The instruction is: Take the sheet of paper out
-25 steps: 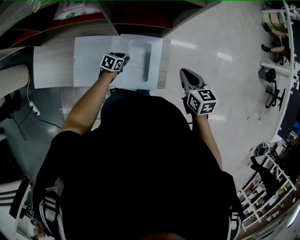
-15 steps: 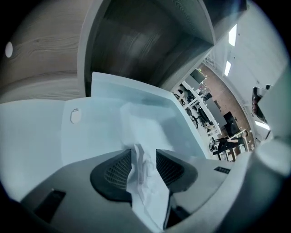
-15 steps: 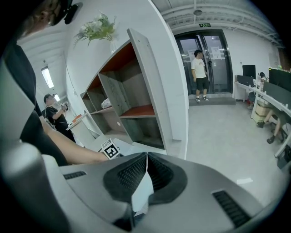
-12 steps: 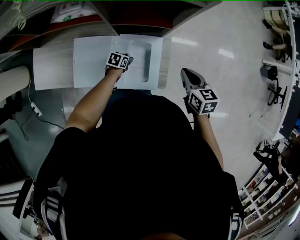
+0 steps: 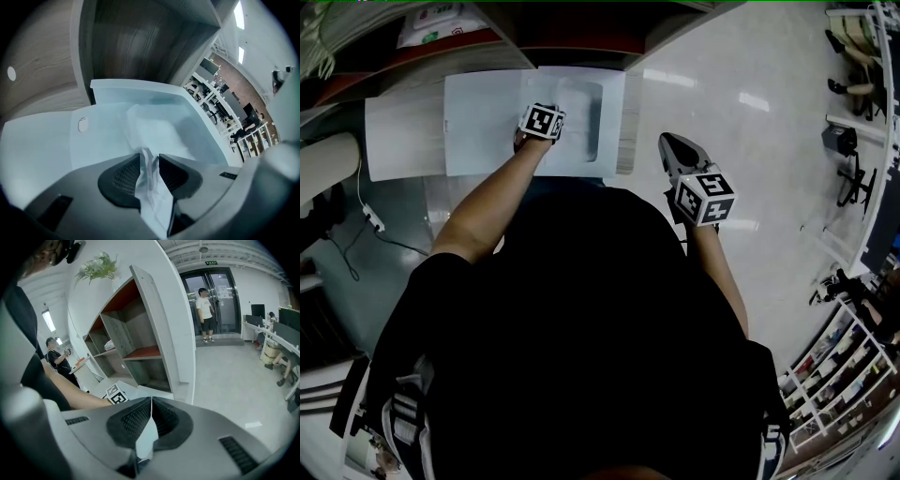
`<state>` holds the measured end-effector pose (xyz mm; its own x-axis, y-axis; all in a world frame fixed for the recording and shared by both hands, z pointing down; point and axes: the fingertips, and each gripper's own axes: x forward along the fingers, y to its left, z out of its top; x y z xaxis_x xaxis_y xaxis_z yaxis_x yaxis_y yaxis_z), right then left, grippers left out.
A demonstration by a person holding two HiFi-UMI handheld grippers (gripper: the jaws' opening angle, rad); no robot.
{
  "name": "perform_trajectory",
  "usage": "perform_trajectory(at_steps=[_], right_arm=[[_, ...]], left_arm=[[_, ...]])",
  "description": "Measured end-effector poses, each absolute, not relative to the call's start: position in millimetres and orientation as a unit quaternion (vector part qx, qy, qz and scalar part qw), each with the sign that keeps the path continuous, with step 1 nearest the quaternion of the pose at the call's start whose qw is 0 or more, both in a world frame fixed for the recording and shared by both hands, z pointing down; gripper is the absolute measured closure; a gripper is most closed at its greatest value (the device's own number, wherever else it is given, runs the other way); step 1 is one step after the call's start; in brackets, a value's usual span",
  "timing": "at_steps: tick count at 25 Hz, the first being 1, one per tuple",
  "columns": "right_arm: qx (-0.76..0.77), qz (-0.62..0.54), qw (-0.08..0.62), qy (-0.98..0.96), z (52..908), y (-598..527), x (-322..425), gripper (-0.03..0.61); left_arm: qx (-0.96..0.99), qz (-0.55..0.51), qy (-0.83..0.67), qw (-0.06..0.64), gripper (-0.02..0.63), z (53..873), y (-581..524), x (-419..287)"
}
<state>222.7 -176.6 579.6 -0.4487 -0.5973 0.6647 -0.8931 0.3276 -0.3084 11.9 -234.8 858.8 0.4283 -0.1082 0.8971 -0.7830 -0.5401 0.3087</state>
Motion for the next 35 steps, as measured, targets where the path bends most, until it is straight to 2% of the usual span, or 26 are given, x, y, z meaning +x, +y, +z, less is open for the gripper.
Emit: perform_trajectory(at_steps=[5,15,35], right_arm=[[0.476,0.334,0.221,-0.783,579.2,-175.3,222.1,0.565],[0.478,0.336,0.217,-0.782,578.4,-174.1,219.4,0.565],[0.471,0.325,0.207,-0.794,566.7,-168.2,196.2,0.565]], left_arm=[[0.757,0.446,-0.300,0.372,0.481,855.5,-234.6,11.1],[0.772,0.435,-0.292,0.360,0.556,844.0,-238.1,8.3],[0.766,0.426,-0.318,0.361,0.573,825.6,-235.4,-33.6]])
